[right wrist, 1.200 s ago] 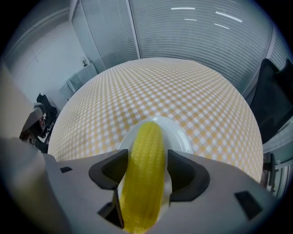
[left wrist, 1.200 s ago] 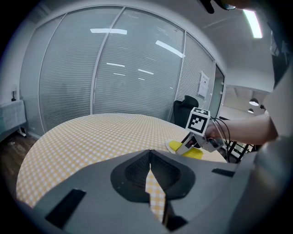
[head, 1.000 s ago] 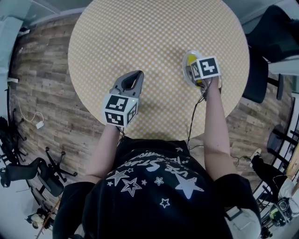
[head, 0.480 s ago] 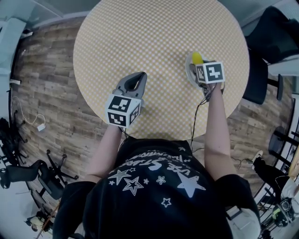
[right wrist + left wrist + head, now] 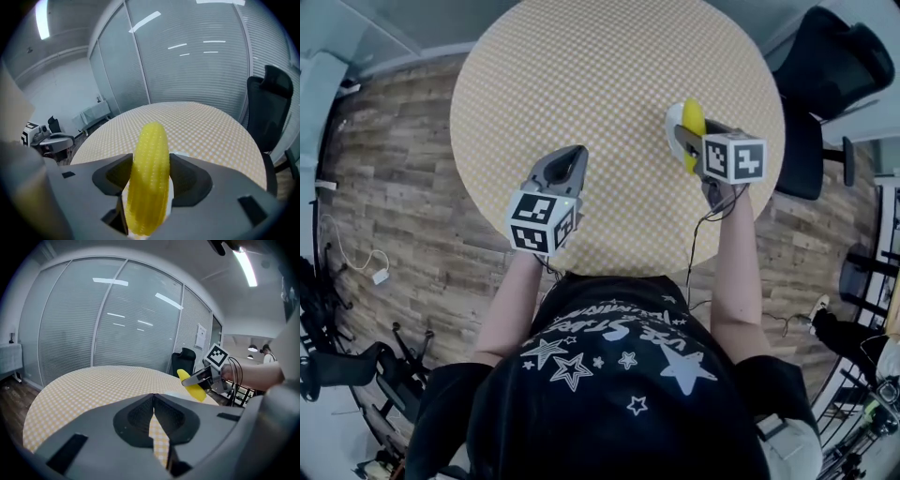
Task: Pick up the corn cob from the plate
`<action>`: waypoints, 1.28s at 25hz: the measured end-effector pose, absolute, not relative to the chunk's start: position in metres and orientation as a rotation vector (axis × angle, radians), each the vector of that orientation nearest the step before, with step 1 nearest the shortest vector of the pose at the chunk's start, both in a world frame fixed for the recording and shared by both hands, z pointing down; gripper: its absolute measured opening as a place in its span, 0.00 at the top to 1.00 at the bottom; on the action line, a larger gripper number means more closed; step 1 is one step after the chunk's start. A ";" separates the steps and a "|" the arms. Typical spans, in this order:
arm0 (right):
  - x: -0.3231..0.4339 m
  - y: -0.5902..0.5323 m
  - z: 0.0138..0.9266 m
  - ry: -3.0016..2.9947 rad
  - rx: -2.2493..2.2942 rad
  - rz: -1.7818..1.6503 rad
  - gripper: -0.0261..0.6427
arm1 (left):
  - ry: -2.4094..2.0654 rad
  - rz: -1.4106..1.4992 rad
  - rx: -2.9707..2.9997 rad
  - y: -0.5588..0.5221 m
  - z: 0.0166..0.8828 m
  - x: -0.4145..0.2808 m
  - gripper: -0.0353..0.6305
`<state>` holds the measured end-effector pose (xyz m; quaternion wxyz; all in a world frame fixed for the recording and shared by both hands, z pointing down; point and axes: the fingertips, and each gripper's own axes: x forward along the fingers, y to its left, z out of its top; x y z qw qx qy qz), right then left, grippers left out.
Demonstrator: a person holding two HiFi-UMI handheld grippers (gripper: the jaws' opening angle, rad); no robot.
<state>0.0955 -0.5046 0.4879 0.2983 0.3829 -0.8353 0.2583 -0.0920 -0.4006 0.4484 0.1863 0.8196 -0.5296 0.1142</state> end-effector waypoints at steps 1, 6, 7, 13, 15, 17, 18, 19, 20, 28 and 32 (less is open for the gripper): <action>0.094 -0.499 0.481 -2.226 1.032 0.653 0.58 | -1.488 0.315 2.316 -0.396 0.446 -0.094 0.93; 0.083 -0.470 0.460 -2.269 1.083 0.597 0.58 | -1.466 0.289 2.375 -0.375 0.432 -0.102 0.93; 0.081 -0.463 0.458 -2.282 1.092 0.603 0.58 | -1.464 0.284 2.383 -0.371 0.429 -0.104 0.93; 0.068 -0.428 0.427 -2.365 1.195 0.494 0.58 | -1.456 0.267 2.428 -0.349 0.415 -0.120 0.93; 0.065 -0.413 0.416 -2.394 1.214 0.460 0.58 | -1.446 0.273 2.444 -0.342 0.412 -0.124 0.93; 0.061 -0.397 0.405 -2.415 1.240 0.428 0.58 | -1.422 0.274 2.468 -0.335 0.409 -0.126 0.93; 0.058 -0.388 0.400 -2.424 1.252 0.416 0.58 | -1.409 0.272 2.482 -0.330 0.406 -0.128 0.93; 0.055 -0.378 0.397 -2.434 1.259 0.411 0.58 | -1.394 0.269 2.497 -0.325 0.405 -0.129 0.93; 0.052 -0.368 0.396 -2.443 1.262 0.415 0.58 | -1.379 0.267 2.510 -0.320 0.403 -0.130 0.93; 0.036 -0.298 0.407 -2.450 1.341 0.501 0.58 | -1.243 0.323 2.578 -0.288 0.421 -0.131 0.93; 0.042 -0.277 0.404 -2.469 1.362 0.517 0.58 | -1.197 0.315 2.575 -0.277 0.429 -0.121 0.93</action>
